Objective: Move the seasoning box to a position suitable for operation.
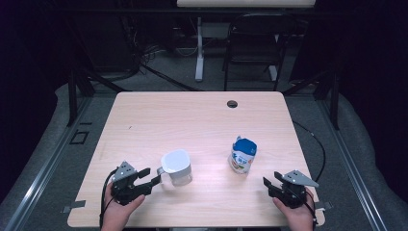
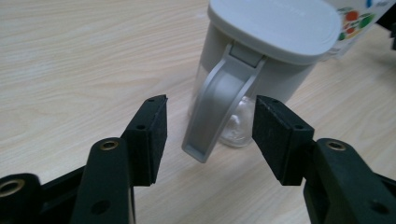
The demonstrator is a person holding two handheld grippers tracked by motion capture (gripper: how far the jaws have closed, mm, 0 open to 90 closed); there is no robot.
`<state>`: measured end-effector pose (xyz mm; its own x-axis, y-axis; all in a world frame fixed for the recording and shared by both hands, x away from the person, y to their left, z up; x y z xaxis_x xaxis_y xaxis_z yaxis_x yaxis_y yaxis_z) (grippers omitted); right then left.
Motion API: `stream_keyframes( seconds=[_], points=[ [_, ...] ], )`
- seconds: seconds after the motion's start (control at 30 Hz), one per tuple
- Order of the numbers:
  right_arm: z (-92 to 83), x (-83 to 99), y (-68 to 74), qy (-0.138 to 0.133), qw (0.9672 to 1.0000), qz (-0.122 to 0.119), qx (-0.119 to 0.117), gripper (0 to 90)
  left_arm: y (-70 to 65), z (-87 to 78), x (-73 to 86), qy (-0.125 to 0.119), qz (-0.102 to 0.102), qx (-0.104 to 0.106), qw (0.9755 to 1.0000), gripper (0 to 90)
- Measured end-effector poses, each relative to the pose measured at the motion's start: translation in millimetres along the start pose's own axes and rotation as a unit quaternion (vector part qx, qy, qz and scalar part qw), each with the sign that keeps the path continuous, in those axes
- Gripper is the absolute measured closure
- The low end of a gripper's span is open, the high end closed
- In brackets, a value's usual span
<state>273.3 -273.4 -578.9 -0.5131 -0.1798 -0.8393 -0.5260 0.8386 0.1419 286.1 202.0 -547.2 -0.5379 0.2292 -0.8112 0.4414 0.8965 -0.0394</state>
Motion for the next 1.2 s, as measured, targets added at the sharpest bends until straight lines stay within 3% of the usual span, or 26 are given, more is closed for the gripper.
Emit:
stream_keyframes(
  seconds=[0.1,0.27,0.43,0.83,1.2],
  points=[
    [1.2,-0.4,0.7,0.001,1.0000,-0.004,0.000,47.7,0.5,9.0,3.6,0.007,0.004,-0.013,0.9999,45.9],
    [1.0,-0.1,-0.2,0.001,1.0000,-0.002,0.001,47.6,0.0,15.5,5.3,0.011,0.001,-0.009,0.9999,48.4],
    [2.3,0.5,-0.9,0.001,1.0000,-0.001,-0.001,47.3,-3.7,22.3,2.6,0.007,0.007,-0.020,0.9997,50.3],
    [2.9,1.0,0.7,0.003,1.0000,-0.003,0.000,47.0,-6.3,30.4,-0.6,0.009,-0.002,-0.031,0.9995,57.6],
    [1.9,0.7,1.6,-0.001,1.0000,-0.003,0.000,46.9,-7.9,33.7,-2.5,0.006,0.012,-0.035,0.9993,65.5]
  ],
)
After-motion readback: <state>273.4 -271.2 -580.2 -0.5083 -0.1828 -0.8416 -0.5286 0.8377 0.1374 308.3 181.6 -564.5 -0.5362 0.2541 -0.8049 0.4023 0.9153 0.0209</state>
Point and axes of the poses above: each handheld gripper's, and its own axes: z roughly forward along the jaws, x roughly out of its underside, y roughly to its left, the point moved 2 cm from there along z, roughly forward along the jaws, and after that the axes turned 12 degrees about -x, right-handed, at the moved point
